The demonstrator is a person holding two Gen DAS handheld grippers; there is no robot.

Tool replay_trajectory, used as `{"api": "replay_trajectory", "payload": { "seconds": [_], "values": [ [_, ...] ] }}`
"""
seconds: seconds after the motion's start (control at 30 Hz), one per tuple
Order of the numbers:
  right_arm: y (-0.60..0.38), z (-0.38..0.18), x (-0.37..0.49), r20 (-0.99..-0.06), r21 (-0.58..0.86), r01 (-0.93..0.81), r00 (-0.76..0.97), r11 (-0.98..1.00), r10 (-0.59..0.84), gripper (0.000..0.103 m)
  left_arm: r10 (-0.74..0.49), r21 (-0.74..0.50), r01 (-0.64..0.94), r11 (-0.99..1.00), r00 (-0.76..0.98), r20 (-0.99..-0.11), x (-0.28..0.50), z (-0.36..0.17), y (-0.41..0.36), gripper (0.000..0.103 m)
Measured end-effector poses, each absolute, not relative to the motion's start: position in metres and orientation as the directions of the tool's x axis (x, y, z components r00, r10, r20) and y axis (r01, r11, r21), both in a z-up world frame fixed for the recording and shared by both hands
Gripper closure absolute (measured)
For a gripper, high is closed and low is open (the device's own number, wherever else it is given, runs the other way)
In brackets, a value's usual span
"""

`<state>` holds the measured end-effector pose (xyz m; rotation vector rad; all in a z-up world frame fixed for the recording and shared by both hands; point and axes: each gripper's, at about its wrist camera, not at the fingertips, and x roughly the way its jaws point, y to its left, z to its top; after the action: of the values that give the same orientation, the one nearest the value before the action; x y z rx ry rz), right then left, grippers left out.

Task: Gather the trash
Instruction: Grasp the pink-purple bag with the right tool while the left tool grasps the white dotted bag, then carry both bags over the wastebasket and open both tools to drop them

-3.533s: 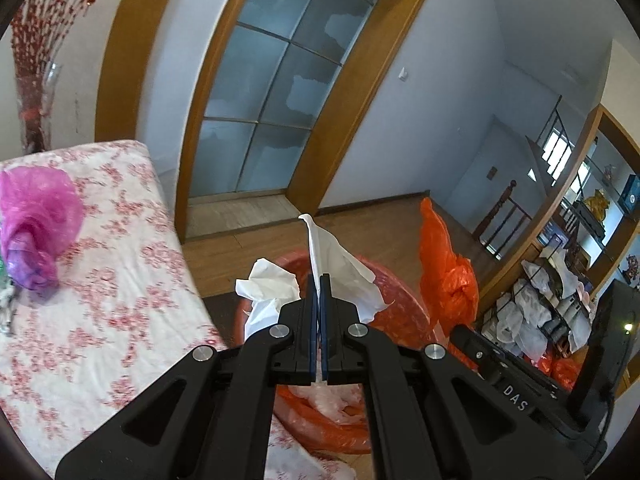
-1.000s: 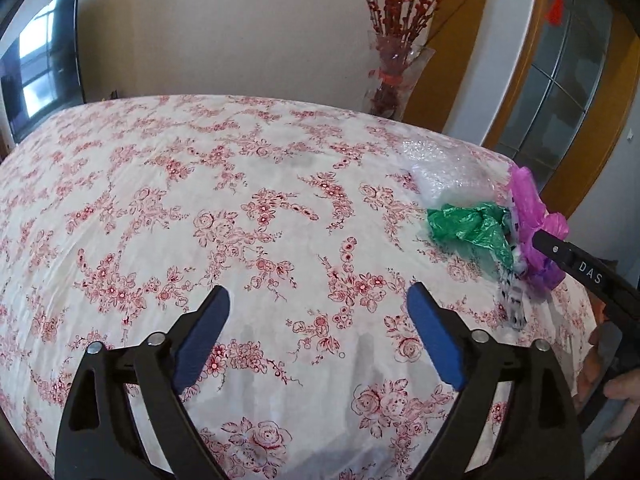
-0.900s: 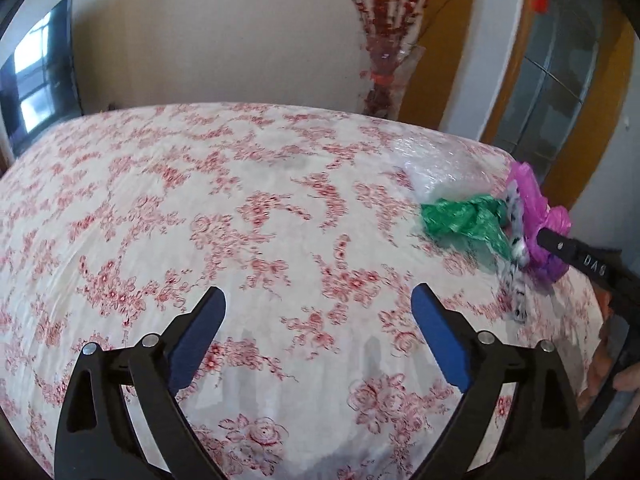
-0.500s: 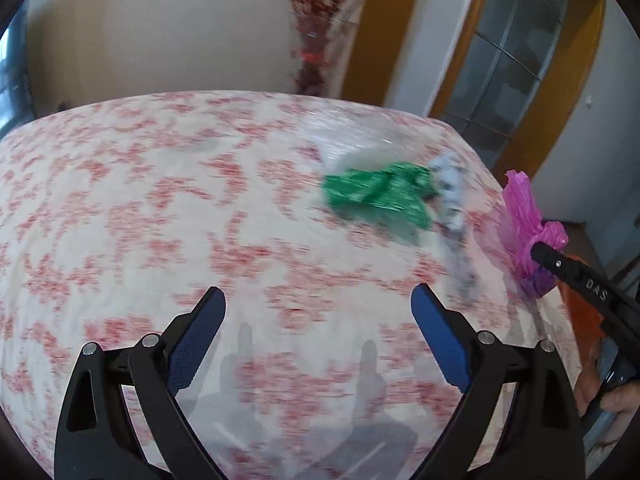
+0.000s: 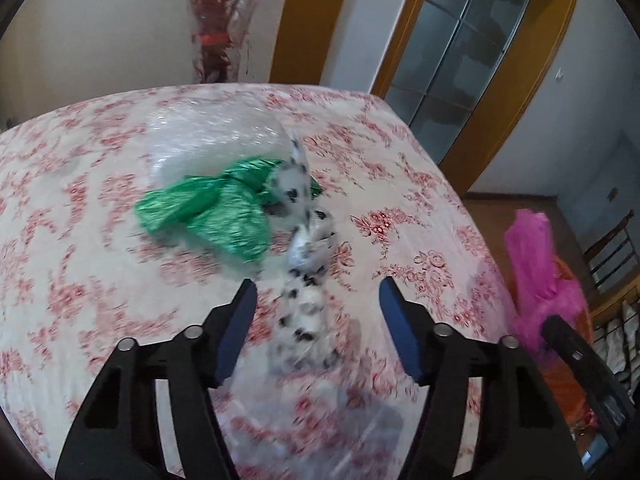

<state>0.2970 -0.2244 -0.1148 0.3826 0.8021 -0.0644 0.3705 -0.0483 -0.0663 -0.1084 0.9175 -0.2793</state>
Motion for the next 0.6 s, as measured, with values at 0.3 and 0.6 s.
{"api": "replay_trajectory", "payload": {
  "seconds": [0.3,0.6],
  "values": [
    [-0.244,-0.117,0.288,-0.712,0.338,0.215,0.695,0.916,0.099,0.075,-0.232,-0.157,0.176,0.972,0.59,-0.773,0.395,-0.077,-0.066,0.063],
    [-0.246,-0.111,0.276,-0.707,0.329,0.217,0.702,0.919,0.087,0.075,-0.328,-0.223,0.245,0.943,0.583,-0.744,0.375,-0.074,-0.065,0.088]
  ]
}}
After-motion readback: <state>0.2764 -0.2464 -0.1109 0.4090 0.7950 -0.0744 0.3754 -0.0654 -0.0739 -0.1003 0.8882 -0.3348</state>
